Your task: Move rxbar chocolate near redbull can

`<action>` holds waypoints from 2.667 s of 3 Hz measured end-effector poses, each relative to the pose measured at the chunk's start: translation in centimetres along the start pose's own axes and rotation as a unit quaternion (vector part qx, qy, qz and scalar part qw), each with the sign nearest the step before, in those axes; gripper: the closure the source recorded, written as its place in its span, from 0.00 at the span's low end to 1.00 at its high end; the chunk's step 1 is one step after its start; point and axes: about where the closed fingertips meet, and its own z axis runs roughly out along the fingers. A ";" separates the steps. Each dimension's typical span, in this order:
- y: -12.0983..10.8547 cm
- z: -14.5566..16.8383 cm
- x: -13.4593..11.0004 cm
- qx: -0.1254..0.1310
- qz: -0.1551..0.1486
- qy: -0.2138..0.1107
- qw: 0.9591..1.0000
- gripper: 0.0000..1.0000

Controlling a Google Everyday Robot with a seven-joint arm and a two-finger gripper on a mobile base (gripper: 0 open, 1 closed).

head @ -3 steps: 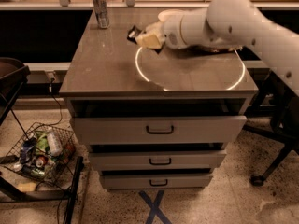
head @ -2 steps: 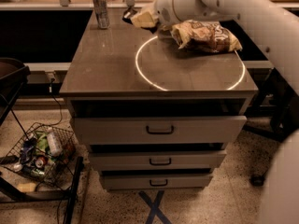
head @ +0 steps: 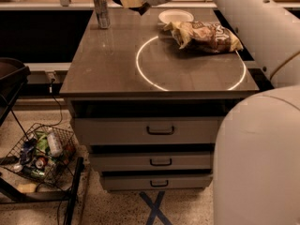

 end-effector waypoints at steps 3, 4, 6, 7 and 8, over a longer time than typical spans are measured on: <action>-4.6 5.3 -0.3 0.106 0.011 0.007 0.994 1.00; -6.6 7.5 0.3 0.130 0.008 0.028 0.991 1.00; -7.9 13.0 3.4 0.117 0.033 0.039 0.992 1.00; -8.0 17.1 6.4 0.097 0.046 0.032 0.994 1.00; -8.0 17.3 6.4 0.097 0.046 0.031 0.994 1.00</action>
Offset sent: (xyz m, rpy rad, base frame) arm 0.0797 -0.0039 -0.0028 0.0089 -0.0922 -0.2830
